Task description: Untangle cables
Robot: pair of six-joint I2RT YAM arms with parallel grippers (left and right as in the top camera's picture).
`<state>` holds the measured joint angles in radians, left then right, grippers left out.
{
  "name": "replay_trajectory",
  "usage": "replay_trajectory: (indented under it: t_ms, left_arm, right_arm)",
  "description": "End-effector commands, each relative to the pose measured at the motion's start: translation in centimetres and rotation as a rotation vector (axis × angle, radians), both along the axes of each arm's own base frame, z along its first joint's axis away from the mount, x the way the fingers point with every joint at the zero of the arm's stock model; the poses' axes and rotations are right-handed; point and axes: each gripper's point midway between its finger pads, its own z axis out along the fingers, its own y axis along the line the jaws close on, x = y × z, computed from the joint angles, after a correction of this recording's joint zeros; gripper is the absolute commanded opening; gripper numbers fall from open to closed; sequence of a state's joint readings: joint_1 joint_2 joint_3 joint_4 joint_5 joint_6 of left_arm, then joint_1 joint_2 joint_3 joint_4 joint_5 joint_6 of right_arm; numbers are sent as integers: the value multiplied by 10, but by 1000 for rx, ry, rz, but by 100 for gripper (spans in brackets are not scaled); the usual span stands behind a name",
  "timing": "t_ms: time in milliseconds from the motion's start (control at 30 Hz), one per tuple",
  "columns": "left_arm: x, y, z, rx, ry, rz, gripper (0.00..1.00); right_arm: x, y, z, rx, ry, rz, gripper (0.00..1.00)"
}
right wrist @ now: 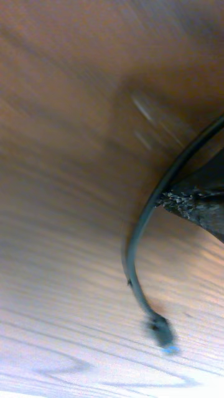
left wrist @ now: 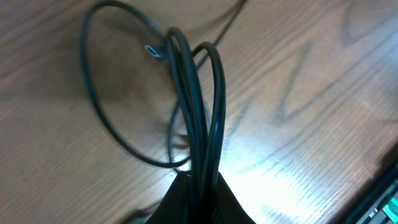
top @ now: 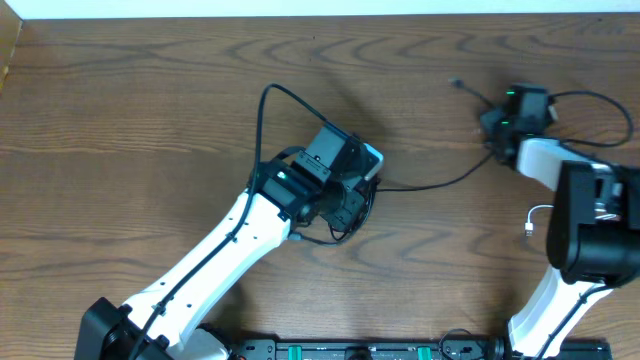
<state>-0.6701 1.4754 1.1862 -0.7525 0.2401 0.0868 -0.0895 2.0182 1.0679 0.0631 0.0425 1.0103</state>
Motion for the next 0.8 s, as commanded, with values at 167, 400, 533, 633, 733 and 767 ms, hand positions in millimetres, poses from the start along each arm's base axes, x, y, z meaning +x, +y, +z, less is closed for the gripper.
replay_trajectory:
  t_ms: [167,400,533,633,733,767]
  left_arm:
    - [51,11,20,-113,-99,190,8]
    - [65,3,15,-193,-30,364,7]
    - [69,1,2,-222,50,490,8]
    - [76,-4,-3,-254,83,562,8]
    - [80,-6,-10,-262,102,594,8]
    - [80,-6,-13,-256,107,595,8]
  right_arm:
    - [-46,0,-48,82,126,360,27]
    - [-35,33,11,153,-48,572,51]
    - [-40,42,62,66,-109,662,60]
    - [-58,55,96,23,-117,731,61]
    - [-80,65,115,7,-84,756,61]
    - [-86,67,118,2,-68,756,61]
